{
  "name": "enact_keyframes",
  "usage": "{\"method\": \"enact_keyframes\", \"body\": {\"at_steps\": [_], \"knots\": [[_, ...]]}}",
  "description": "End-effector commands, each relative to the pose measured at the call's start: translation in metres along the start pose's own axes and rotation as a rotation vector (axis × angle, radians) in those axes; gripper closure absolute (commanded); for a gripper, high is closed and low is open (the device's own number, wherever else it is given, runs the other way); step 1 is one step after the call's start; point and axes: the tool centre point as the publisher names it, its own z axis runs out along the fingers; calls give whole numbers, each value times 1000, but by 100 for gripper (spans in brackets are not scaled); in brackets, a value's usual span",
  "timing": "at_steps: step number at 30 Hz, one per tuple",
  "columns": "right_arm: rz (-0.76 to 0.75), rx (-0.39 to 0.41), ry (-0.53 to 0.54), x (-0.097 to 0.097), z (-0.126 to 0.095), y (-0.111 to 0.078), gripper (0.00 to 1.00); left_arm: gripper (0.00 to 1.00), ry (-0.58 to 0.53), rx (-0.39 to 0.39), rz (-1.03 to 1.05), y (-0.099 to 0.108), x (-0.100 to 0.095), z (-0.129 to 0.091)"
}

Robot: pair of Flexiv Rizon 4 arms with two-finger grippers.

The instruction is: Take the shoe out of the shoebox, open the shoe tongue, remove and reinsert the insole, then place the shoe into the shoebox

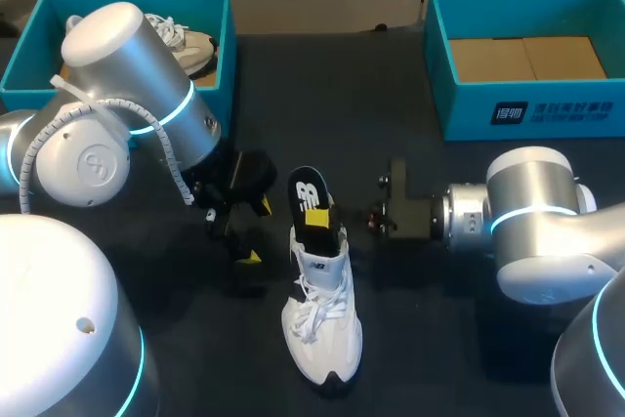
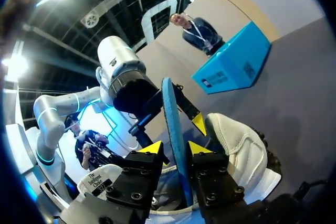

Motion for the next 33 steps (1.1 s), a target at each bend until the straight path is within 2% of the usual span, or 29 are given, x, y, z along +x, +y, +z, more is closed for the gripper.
{"method": "enact_keyframes", "body": {"at_steps": [1,3,5,6,7,19,33], "knots": [[-6,6,-3,0,1,7,73,0,-3,-1,0,0,1,0],[-11,7,-1,-1,2,10,74,0,-3,-1,0,0,1,0],[-13,8,0,-3,3,12,80,0,-3,-1,0,0,1,0],[-14,9,1,-4,3,13,87,0,-3,-1,0,0,1,0],[-14,10,1,-5,4,14,100,0,-3,-1,0,0,1,0],[31,2,-16,-14,0,1,100,0,-3,-1,0,0,1,0],[84,17,-52,-11,-3,-21,100,0,-3,-1,0,0,1,0]]}}
